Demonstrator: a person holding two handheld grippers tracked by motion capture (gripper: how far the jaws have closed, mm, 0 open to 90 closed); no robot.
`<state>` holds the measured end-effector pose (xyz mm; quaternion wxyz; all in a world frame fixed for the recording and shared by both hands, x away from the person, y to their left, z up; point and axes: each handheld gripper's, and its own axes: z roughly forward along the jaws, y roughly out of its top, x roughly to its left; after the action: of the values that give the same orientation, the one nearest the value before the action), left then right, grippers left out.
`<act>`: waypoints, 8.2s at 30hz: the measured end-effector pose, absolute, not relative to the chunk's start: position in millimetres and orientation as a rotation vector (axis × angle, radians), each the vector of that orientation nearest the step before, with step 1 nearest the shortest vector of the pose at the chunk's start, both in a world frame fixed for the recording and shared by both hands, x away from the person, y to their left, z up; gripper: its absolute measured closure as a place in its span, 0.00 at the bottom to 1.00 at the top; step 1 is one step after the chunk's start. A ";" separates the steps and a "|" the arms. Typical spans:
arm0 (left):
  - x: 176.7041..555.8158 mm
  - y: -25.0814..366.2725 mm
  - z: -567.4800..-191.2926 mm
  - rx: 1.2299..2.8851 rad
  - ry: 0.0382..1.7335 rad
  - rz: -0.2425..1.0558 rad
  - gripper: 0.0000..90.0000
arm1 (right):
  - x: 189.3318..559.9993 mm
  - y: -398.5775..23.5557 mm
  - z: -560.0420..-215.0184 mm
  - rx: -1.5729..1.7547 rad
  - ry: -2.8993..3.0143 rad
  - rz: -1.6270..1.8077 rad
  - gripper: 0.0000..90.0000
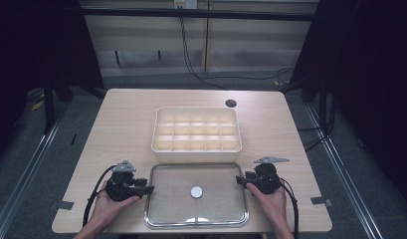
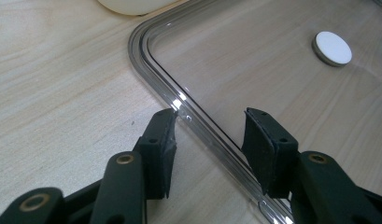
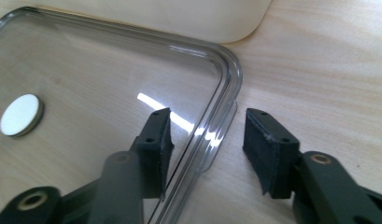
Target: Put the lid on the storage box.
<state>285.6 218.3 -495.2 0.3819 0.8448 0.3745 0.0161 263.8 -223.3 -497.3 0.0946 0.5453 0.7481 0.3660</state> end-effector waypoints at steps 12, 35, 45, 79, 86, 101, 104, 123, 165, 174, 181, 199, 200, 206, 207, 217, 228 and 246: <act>285.3 214.8 -495.1 2.172 0.938 0.047 0.70 | 263.0 -229.7 -503.0 1.765 2.135 1.243 0.69; 286.2 214.1 -495.8 2.167 0.929 0.052 0.70 | 262.1 -245.1 -499.7 1.852 2.106 1.653 0.75; 287.4 214.2 -496.9 2.154 0.931 0.049 0.69 | 271.1 -240.2 -507.0 1.863 2.167 1.654 0.72; 291.0 216.9 -495.6 2.074 0.960 -0.064 0.47 | 264.4 -244.6 -498.0 1.802 2.117 1.713 0.80; 289.6 221.8 -489.1 2.031 0.952 -0.024 0.53 | 262.6 -242.4 -495.4 1.780 2.127 1.673 0.78; 289.3 229.1 -472.7 1.963 0.941 0.023 0.65 | 258.2 -237.9 -483.6 1.736 2.093 1.660 0.78; 288.5 230.8 -468.3 1.938 0.942 0.028 0.67 | 256.4 -236.7 -479.5 1.717 2.077 1.666 0.78; 284.3 240.9 -444.1 1.859 0.906 0.048 0.80 | 249.6 -234.9 -457.3 1.651 2.008 1.736 0.81; 321.4 230.1 -385.4 1.793 0.856 0.116 0.85 | 291.2 -244.0 -400.9 1.599 1.905 1.747 0.78; 337.9 228.8 -374.6 1.792 0.867 0.145 0.85 | 310.8 -242.9 -385.2 1.585 1.891 1.748 0.78; 351.1 226.5 -364.8 1.790 0.868 0.156 0.85 | 324.9 -244.8 -374.0 1.579 1.863 1.764 0.78; 384.9 222.4 -348.2 1.782 0.892 0.177 0.85 | 356.4 -246.5 -371.0 1.616 1.840 1.777 0.78; 386.7 221.6 -347.9 1.778 0.898 0.178 0.85 | 359.3 -246.4 -370.7 1.623 1.842 1.777 0.78; 399.6 219.6 -349.2 1.776 0.910 0.171 0.85 | 371.4 -247.4 -370.1 1.632 1.846 1.764 0.78; 401.4 218.7 -350.3 1.778 0.913 0.171 0.85 | 373.3 -248.2 -370.6 1.643 1.843 1.766 0.78; 417.1 214.0 -357.0 1.782 0.940 0.163 0.85 | 393.6 -252.2 -378.3 1.669 1.852 1.735 0.78; 426.8 211.2 -366.9 1.807 0.980 0.174 0.83 | 404.3 -251.1 -386.8 1.709 1.859 1.702 0.78; 452.9 210.9 -388.1 1.803 1.070 0.129 0.81 | 426.3 -246.3 -401.8 1.776 1.885 1.584 0.76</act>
<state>452.9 210.9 -388.1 0.4975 0.7446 0.4418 0.0532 426.3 -246.3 -401.8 0.0528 0.5842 0.6201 0.5210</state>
